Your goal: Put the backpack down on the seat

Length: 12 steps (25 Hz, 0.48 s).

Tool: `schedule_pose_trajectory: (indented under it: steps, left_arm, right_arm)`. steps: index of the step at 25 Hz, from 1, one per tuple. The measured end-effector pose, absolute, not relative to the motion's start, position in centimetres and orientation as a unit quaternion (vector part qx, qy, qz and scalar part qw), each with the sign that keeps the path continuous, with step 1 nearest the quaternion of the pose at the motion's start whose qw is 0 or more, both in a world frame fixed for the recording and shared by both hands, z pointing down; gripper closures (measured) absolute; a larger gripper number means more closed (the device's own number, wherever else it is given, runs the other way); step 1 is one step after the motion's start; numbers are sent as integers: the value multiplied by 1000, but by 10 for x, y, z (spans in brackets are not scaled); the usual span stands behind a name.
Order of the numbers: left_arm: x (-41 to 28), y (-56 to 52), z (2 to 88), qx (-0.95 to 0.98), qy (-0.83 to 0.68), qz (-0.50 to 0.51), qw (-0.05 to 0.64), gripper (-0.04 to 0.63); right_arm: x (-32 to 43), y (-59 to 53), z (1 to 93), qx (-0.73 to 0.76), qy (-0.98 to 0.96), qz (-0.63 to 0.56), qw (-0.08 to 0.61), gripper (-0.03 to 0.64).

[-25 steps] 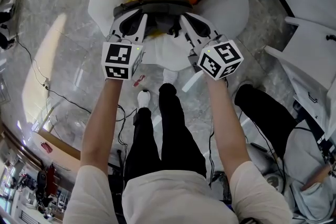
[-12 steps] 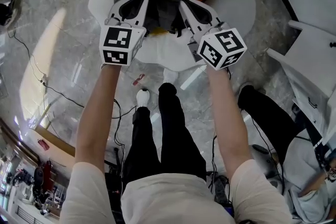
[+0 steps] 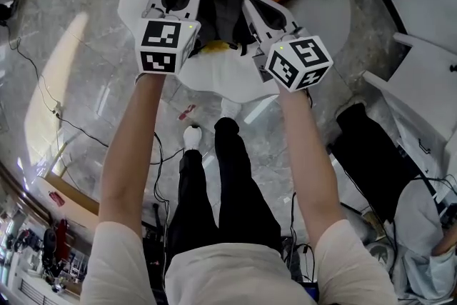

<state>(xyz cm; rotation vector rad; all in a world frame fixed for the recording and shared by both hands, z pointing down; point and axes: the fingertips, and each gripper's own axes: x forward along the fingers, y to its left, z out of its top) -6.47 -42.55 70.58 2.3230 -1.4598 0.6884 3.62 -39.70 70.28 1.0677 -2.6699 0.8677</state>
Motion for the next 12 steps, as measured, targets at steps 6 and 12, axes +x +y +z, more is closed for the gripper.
schedule_pose_trajectory:
  steps: [6,12]
  left_arm:
    - [-71,-447,714,807,-517,241,154,551]
    - [-74,-464,721,806,-517,251,142,551]
  right_arm:
    - [34,-408,715,355,-886,287,76,592]
    - [28,-422,725,359,-885,285,82,592]
